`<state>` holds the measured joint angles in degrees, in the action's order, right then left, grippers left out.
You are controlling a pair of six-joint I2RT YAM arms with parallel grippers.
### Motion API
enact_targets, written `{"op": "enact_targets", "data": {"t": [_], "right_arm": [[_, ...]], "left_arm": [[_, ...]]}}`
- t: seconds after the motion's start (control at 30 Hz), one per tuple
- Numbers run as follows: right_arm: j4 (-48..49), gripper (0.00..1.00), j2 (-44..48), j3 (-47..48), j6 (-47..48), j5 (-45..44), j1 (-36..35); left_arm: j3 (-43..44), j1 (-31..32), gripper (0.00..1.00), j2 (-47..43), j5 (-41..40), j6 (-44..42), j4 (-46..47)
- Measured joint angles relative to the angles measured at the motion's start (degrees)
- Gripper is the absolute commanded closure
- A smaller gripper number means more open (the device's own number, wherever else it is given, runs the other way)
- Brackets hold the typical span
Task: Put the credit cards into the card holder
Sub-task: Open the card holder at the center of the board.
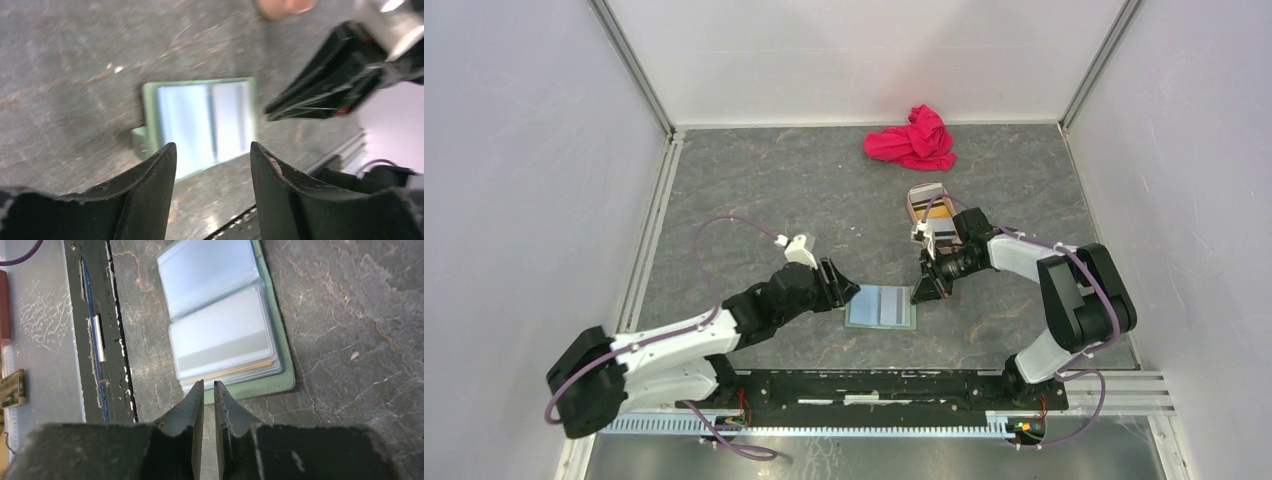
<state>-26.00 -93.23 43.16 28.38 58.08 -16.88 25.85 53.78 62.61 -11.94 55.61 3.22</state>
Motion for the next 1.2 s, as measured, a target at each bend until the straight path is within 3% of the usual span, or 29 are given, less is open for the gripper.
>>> {"op": "enact_targets", "data": {"t": [0.13,0.23,0.37,0.6,0.8,1.2], "right_arm": [[0.0,0.82,2.2,0.0,0.8,0.5,0.0],[0.0,0.81,2.0,0.0,0.9,0.9,0.0],[-0.1,0.78,0.7,0.2,0.9,1.4,0.0],[0.1,0.78,-0.5,0.2,0.0,0.6,0.2],[0.5,0.81,-0.5,0.2,-1.2,-0.8,0.5],[0.7,0.85,-2.4,0.2,-2.2,-1.9,0.5]], "left_arm": [[0.2,0.0,0.37,-7.5,0.8,-2.9,1.8],[2.9,0.1,0.34,-6.0,3.2,-4.9,3.3],[8.0,3.5,0.22,3.6,2.8,-7.4,3.2],[24.6,13.2,0.12,25.1,-5.7,-11.0,-7.8],[32.6,15.0,0.17,34.8,-10.1,-12.4,-14.8],[33.2,15.0,0.2,37.5,-11.9,-12.5,-19.9]]}}
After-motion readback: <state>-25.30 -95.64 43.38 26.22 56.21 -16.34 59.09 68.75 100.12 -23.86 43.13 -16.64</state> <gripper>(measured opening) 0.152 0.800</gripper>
